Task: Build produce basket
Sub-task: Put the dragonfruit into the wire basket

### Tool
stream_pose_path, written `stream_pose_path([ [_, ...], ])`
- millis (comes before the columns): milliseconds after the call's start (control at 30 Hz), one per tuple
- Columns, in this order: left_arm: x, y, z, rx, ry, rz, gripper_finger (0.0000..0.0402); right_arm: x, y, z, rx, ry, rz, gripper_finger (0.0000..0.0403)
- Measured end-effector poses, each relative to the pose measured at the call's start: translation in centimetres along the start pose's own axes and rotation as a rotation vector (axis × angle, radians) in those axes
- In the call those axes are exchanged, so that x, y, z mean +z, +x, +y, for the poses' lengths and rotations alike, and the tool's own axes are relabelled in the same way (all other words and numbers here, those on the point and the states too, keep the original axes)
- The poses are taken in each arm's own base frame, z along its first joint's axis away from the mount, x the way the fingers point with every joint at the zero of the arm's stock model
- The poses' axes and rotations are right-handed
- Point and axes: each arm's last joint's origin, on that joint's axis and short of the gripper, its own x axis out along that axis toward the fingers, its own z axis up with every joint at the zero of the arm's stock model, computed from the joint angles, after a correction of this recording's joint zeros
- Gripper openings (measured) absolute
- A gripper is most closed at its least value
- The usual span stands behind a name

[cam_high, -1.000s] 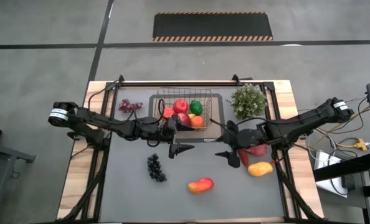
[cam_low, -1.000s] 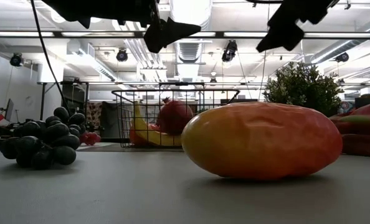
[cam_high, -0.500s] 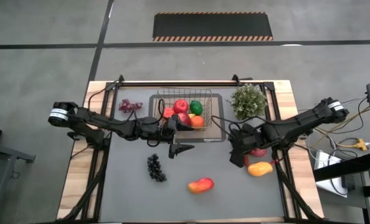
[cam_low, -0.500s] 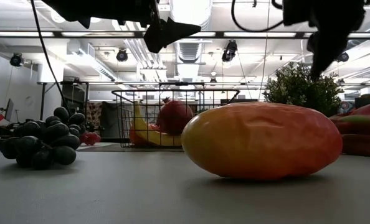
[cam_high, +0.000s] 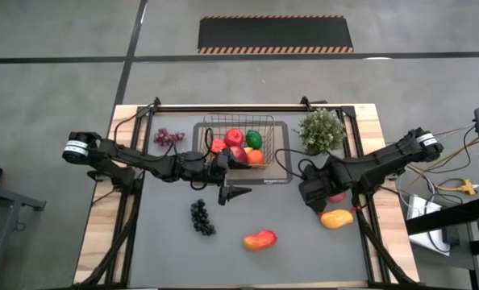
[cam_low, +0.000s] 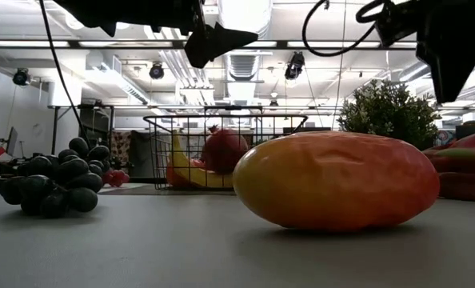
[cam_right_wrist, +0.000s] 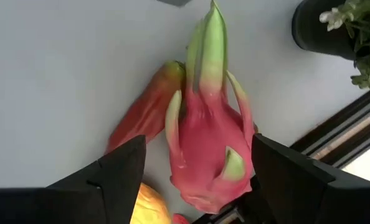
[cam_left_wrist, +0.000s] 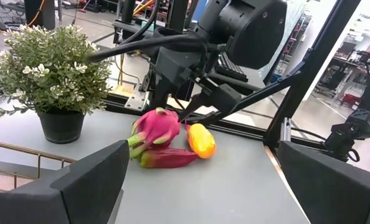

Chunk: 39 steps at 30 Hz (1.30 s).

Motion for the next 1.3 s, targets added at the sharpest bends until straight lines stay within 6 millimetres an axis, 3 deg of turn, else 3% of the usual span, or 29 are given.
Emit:
stream_pose_path([
  [400,0.1,0.0,0.1,0.003,0.0,-0.002,0.0393,-0.6,1.4,-0.3,-0.048,0.01,0.046,0.0329],
  [1100,0.1,0.0,0.2,0.008,0.002,-0.004,0.0393,-0.7,2.3,-0.6,-0.077,0.085,0.068,0.0331],
  [1300,1.5,-0.4,0.1,0.005,0.007,-0.052,0.0393,-0.7,3.0,-1.1,-0.102,0.165,0.087,0.0331],
])
